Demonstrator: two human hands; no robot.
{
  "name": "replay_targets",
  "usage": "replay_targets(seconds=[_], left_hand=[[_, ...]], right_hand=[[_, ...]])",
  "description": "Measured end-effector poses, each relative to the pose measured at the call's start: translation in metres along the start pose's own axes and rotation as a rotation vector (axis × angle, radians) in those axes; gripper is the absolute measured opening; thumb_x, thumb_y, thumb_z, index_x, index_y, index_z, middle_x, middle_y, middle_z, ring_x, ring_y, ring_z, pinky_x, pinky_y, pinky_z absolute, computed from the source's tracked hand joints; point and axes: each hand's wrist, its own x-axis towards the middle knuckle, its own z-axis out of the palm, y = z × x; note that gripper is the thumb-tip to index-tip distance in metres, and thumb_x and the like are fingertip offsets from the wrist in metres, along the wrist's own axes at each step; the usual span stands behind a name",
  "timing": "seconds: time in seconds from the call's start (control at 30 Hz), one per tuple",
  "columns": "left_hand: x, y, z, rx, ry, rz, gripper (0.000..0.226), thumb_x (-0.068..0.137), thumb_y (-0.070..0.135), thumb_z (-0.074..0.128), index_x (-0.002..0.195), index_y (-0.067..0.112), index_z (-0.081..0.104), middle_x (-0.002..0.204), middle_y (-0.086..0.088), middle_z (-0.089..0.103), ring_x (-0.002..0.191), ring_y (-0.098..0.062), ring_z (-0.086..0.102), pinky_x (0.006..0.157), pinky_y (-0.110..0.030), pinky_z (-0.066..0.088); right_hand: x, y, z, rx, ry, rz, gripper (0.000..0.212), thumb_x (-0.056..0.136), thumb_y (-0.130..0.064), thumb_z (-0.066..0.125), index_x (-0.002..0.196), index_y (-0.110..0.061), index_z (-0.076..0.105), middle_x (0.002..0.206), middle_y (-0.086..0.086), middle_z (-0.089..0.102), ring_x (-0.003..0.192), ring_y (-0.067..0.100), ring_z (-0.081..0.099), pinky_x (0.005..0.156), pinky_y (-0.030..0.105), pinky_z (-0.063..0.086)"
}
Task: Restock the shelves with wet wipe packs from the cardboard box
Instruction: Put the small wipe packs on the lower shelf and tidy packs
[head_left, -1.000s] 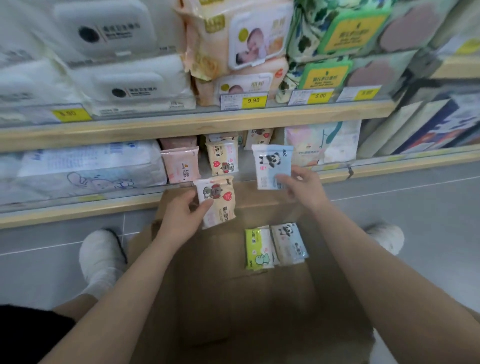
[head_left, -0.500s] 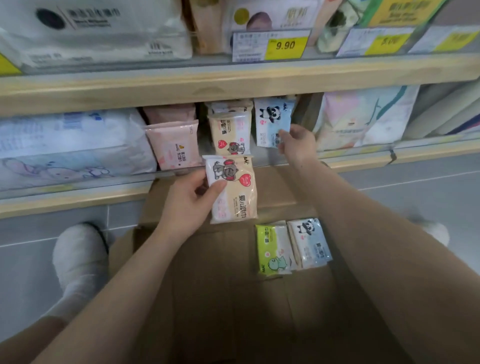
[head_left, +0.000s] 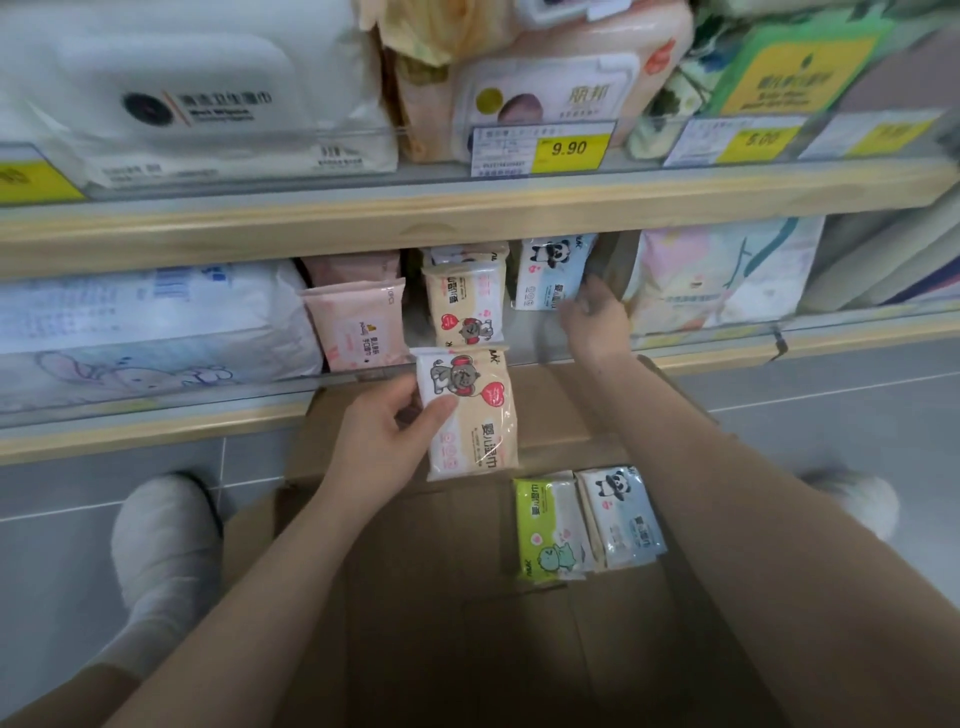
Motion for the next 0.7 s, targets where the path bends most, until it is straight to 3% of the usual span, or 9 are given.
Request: replay_targets(seconds=[0.07,0.1,0.17,0.27,0.37,0.5,0.6,0.7], left_hand=[[0.0,0.004,0.001,-0.008,-0.006,-0.013,0.014,0.09,0.024,0.06,0.099,0.033,0.063,0.093,0.021,0.067,0.087,0.001,0.066,0.073,-0.022,0.055],[-0.001,0.006,0.001,-0.016,-0.015,-0.021,0.013,0.09,0.024,0.06,0.099,0.034,0.063,0.094,0.021,0.067,0.087,0.004,0.065,0.071,-0.019,0.055],[-0.001,0.012,0.004,-0.044,-0.024,-0.041,0.013,0.09,0.023,0.06,0.099,0.032,0.062,0.095,0.019,0.067,0.086,0.006,0.065,0.071,-0.018,0.055],[0.0,0.025,0.012,-0.093,-0.002,-0.032,0.012,0.09,0.021,0.061,0.097,0.03,0.064,0.095,0.015,0.069,0.09,-0.004,0.066,0.077,-0.03,0.055],[-0.001,0.04,0.021,-0.107,0.021,0.008,0.011,0.089,0.02,0.062,0.096,0.027,0.065,0.094,0.011,0.07,0.09,-0.012,0.067,0.077,-0.032,0.055],[-0.003,0.057,0.029,-0.117,0.013,0.062,0.012,0.089,0.019,0.062,0.099,0.027,0.065,0.097,0.012,0.069,0.091,-0.006,0.065,0.078,-0.024,0.052],[-0.007,0.048,0.019,0.141,-0.057,0.102,0.031,0.088,0.037,0.06,0.117,0.025,0.059,0.107,0.016,0.064,0.101,-0.006,0.06,0.085,-0.021,0.048],[-0.007,0.021,-0.001,0.724,-0.218,0.128,0.068,0.079,0.07,0.048,0.136,0.032,0.043,0.135,0.007,0.051,0.124,-0.016,0.046,0.103,-0.039,0.039]], right_hand=[[-0.021,-0.007,-0.011,-0.022,-0.025,-0.036,0.048,0.096,-0.015,0.049,0.142,-0.007,0.037,0.144,0.006,0.045,0.127,0.019,0.047,0.105,0.026,0.036],[-0.034,-0.011,-0.017,-0.014,-0.054,-0.057,0.046,0.095,-0.013,0.05,0.14,-0.008,0.04,0.14,0.005,0.049,0.122,0.019,0.052,0.1,0.021,0.039],[-0.062,-0.019,-0.031,0.053,-0.165,-0.074,0.037,0.094,-0.015,0.053,0.131,-0.011,0.051,0.122,0.006,0.061,0.09,0.01,0.065,0.077,0.011,0.049],[-0.098,-0.03,-0.055,0.086,-0.346,-0.064,0.024,0.093,-0.025,0.057,0.114,-0.016,0.063,0.089,0.006,0.07,0.057,0.0,0.058,0.056,0.007,0.046],[-0.122,-0.034,-0.07,0.129,-0.462,-0.063,0.02,0.09,-0.02,0.06,0.108,-0.012,0.065,0.055,-0.009,0.063,0.046,-0.003,0.05,0.05,0.009,0.044],[-0.124,-0.029,-0.072,0.242,-0.418,-0.075,0.014,0.088,-0.008,0.062,0.1,-0.002,0.066,0.049,-0.006,0.06,0.041,0.002,0.048,0.044,0.012,0.04],[-0.113,-0.028,-0.073,0.25,-0.329,-0.093,0.011,0.088,-0.007,0.062,0.097,-0.002,0.066,0.054,-0.003,0.062,0.043,0.005,0.052,0.047,0.015,0.045],[-0.09,-0.026,-0.069,0.262,-0.227,-0.074,0.004,0.09,-0.008,0.061,0.09,-0.009,0.065,0.057,-0.001,0.063,0.047,0.005,0.056,0.054,0.016,0.05]])
